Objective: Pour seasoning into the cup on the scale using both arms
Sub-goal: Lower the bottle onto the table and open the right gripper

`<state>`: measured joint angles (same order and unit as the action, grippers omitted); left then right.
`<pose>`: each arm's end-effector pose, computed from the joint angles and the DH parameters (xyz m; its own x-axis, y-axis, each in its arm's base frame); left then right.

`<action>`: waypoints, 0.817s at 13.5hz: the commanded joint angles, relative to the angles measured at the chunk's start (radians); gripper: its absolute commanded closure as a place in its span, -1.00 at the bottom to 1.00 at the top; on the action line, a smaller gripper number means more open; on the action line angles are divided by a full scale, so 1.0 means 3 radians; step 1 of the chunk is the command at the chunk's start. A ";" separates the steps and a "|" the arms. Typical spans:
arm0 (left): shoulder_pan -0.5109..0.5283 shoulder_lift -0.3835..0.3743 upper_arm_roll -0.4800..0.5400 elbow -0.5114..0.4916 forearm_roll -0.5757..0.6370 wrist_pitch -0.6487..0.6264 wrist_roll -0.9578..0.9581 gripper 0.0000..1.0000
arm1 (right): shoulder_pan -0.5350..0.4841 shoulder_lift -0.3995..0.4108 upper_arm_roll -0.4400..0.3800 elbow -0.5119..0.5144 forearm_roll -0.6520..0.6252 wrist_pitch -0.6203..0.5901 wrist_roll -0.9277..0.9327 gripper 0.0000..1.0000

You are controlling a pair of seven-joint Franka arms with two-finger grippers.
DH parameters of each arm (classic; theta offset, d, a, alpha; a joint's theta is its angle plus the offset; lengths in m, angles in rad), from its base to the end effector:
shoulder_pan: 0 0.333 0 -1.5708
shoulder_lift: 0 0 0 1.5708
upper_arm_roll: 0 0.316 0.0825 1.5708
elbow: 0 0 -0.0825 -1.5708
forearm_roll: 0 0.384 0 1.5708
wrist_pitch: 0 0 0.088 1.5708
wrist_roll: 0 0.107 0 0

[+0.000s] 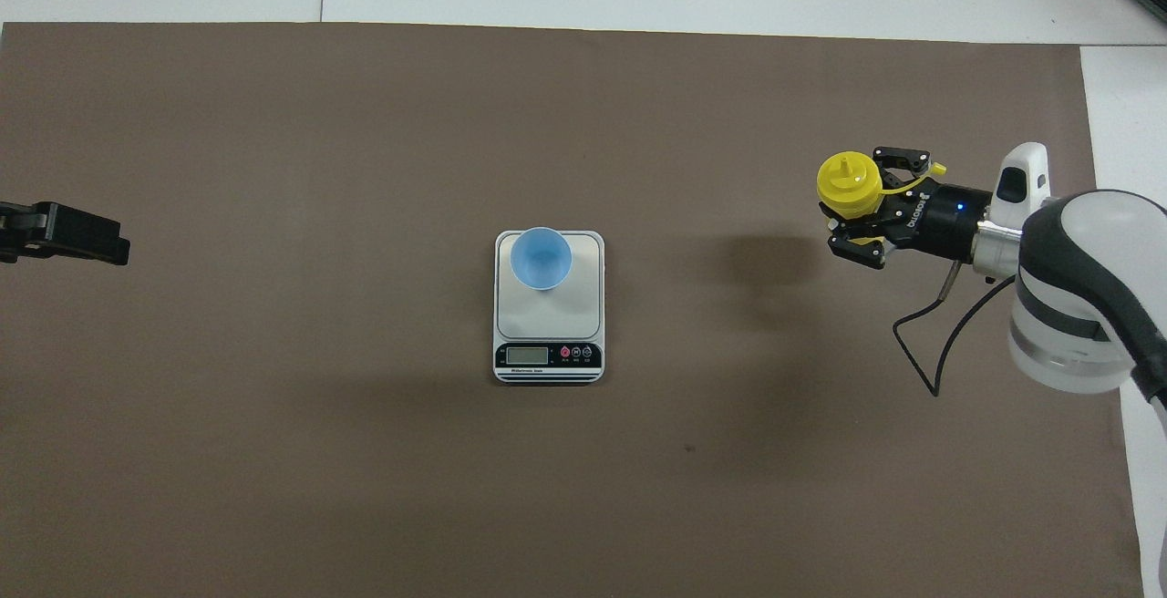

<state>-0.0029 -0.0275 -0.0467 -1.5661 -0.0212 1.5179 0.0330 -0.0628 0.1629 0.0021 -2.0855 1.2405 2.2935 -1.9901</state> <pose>0.5399 -0.0295 0.6372 0.9963 -0.0836 -0.0201 -0.0832 -0.9963 0.0206 0.5858 -0.0147 0.3637 0.2820 0.5345 0.7967 0.8697 -0.4931 0.0231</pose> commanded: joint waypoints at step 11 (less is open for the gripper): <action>0.0025 -0.0098 -0.0023 -0.0108 0.0060 0.0002 -0.0023 -1.00 | -0.0389 0.0403 0.0044 -0.0068 0.0723 -0.0507 -0.1332 1.00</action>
<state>-0.0029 -0.0275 -0.0467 -1.5662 -0.0212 1.5179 0.0330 -0.1337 0.2691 0.0026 -2.0953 1.4172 2.1814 -2.3119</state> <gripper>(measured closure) 0.000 0.599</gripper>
